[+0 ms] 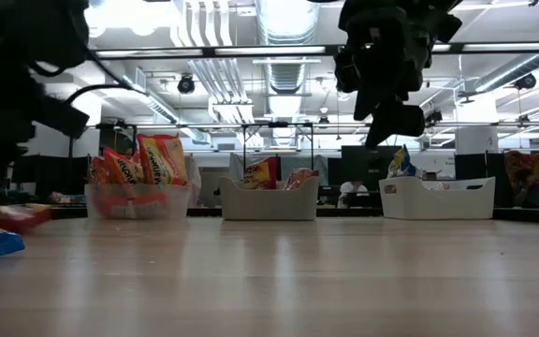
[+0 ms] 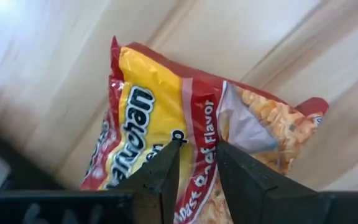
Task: Sort Maruchan noodles
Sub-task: Put the red noodle pack into the grey bin
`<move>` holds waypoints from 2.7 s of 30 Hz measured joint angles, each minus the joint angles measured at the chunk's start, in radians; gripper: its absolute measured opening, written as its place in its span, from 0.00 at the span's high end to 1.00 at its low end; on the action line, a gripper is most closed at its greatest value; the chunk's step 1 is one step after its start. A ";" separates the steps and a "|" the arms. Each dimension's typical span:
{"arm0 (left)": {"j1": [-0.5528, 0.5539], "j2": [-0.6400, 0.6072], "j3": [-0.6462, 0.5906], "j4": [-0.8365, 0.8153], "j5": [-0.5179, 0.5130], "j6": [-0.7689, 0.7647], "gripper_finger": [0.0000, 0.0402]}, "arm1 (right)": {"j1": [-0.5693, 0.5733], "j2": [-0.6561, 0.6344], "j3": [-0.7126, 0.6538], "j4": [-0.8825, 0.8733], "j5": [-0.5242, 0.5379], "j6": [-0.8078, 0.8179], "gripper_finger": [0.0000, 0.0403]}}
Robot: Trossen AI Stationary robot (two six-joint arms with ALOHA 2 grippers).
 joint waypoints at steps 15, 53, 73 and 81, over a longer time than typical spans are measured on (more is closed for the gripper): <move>-0.002 -0.004 0.122 0.335 -0.308 0.510 0.83 | 0.010 0.000 -0.007 0.083 0.226 -0.086 0.44; -0.050 -0.008 -0.004 0.328 -0.096 0.522 0.90 | 0.127 0.001 -0.060 0.481 0.228 -0.404 0.44; 0.051 -0.006 0.000 0.717 -0.466 0.861 0.90 | 0.127 0.017 -0.161 0.782 0.265 -0.383 0.44; -0.023 -0.170 0.005 0.481 -0.465 0.642 0.90 | 0.116 0.175 -0.162 0.970 0.280 -0.412 0.45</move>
